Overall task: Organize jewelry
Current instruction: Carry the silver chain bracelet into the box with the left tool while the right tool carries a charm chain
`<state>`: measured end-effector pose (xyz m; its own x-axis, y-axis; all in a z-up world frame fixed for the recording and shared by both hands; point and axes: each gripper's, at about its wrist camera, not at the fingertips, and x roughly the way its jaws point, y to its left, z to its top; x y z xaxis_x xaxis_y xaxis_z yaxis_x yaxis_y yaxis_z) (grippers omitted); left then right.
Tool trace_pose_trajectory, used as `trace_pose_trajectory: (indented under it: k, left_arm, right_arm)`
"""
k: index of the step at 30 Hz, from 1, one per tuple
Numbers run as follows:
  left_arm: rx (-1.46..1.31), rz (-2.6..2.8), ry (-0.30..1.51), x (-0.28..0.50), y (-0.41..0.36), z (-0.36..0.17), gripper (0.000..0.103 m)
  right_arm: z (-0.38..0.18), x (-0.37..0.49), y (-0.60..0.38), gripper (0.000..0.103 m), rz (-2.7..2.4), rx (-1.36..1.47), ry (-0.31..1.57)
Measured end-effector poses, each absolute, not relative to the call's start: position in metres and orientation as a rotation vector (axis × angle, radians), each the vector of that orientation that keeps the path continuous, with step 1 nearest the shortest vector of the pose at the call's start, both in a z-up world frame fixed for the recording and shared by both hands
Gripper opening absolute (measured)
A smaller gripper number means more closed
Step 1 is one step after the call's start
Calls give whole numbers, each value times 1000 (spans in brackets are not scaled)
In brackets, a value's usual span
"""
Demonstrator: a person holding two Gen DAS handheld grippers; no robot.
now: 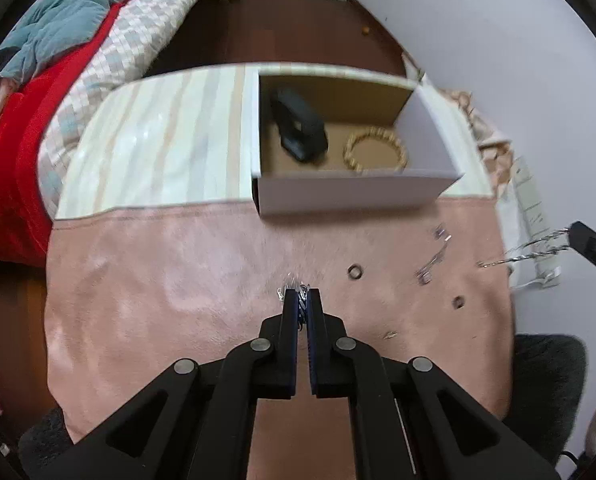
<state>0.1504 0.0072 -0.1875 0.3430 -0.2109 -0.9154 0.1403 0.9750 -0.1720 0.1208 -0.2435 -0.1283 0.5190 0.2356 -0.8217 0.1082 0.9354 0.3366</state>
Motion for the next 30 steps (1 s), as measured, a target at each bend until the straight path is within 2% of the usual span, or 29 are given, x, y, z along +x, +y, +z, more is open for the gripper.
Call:
trace_pose_trajectory:
  k: [9,15,23,30]
  left_arm:
    - [-197,-309,1080,167,16,-112,2]
    - [-175,-313,1023,210,6,-86,2]
    - [-175,-290,1179,267,-2,-138,2]
    - [-174,-183,1305,281,3,-181,6]
  right_arm:
    - [-65,149,-211,3,198,328,935]
    - [-41,187,-191,3,238,275,904]
    - [-81,263,-177,3,264,263,1045]
    - [-119,308,-165,3,266,254,1117]
